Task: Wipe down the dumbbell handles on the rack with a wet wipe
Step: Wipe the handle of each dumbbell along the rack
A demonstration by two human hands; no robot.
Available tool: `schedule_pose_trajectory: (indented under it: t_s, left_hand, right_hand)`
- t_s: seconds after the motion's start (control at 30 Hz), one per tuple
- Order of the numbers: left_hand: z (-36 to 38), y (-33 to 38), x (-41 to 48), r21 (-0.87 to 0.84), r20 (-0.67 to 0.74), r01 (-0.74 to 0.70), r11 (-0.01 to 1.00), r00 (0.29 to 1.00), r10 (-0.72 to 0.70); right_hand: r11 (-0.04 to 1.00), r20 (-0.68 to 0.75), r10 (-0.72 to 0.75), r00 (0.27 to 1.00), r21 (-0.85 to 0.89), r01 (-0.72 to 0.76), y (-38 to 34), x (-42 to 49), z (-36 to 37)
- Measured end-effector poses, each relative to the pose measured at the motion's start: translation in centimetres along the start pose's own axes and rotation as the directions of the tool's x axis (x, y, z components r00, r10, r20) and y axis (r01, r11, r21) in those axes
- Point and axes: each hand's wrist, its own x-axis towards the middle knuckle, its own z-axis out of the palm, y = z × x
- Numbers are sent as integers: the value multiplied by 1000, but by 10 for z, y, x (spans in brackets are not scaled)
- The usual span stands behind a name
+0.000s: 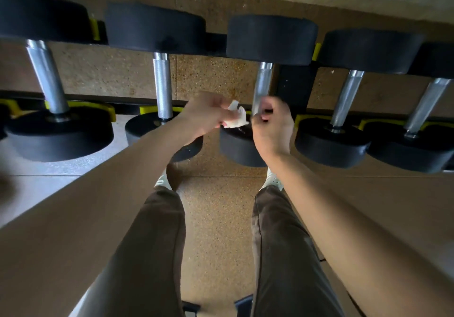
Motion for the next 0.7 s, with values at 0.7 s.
schedule_pose_trajectory:
  t_s: [0.7]
  left_hand:
    - [-142,-64,-24,-508,-283,-81,857,956,-77]
  right_hand:
    - [801,244,147,959,540,-260,-121,-25,112]
